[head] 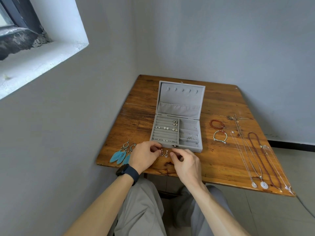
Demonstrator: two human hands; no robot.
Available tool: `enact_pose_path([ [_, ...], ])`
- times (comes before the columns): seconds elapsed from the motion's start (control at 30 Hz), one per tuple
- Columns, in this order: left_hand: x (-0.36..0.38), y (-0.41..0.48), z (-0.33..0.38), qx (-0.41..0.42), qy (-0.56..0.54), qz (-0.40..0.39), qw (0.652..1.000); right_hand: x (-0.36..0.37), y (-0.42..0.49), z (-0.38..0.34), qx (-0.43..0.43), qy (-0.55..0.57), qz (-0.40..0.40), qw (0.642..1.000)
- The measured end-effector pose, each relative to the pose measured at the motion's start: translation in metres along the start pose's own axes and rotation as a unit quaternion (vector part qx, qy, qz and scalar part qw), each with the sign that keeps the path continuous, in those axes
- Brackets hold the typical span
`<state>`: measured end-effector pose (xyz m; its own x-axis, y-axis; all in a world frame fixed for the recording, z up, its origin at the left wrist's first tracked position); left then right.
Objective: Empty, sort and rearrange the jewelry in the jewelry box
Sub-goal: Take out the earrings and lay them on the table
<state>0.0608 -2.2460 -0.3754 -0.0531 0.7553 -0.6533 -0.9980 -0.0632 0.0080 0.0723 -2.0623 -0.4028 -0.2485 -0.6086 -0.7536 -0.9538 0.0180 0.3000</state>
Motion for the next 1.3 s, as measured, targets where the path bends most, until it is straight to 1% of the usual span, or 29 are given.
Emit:
enact_pose_path([
  [0.1, 0.005, -0.010, 0.000, 0.025, 0.023, 0.042, 0.999, 0.002, -0.006, -0.004, -0.020, -0.006, -0.001, 1.000],
  [0.2, 0.012, -0.017, -0.001, 0.016, 0.040, 0.067, 0.997, 0.006, -0.006, -0.010, -0.012, -0.011, -0.011, 1.000],
  [0.33, 0.018, -0.020, -0.001, 0.010, 0.066, 0.083, 0.994, 0.007, -0.006, -0.013, -0.006, -0.027, -0.023, 0.999],
  [0.53, 0.019, -0.020, -0.002, 0.003, 0.075, 0.090, 0.993, 0.007, -0.003, -0.013, 0.002, -0.042, -0.037, 0.998],
  [0.83, 0.019, -0.020, -0.002, 0.013, 0.079, 0.083, 0.993, 0.004, -0.005, -0.011, 0.002, -0.020, -0.036, 0.999],
  [1.03, 0.009, -0.022, -0.001, 0.025, 0.083, 0.064, 0.994, -0.009, -0.004, -0.009, -0.019, -0.009, -0.066, 0.998],
  [1.1, -0.001, -0.018, 0.001, 0.039, 0.111, 0.076, 0.990, -0.017, -0.001, -0.005, -0.040, -0.011, -0.070, 0.997],
  [1.2, -0.017, -0.002, 0.005, 0.091, 0.181, 0.119, 0.972, -0.031, 0.015, 0.002, -0.055, -0.027, -0.075, 0.995],
  [1.3, -0.024, 0.025, 0.016, 0.118, 0.184, 0.134, 0.966, -0.043, 0.045, 0.003, -0.062, -0.058, -0.076, 0.993],
])
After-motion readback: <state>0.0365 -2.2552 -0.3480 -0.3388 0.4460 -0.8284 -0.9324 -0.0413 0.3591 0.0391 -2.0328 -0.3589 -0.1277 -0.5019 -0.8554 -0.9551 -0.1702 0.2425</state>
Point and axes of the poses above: each hand's wrist, its own y-axis towards the middle knuckle, its own x-axis out of the palm, z = x × y, the point moved 2 cm from there along y, towards the middle knuckle, and after that the axes turned 9 degrees about -y, right-handed, at the moved point
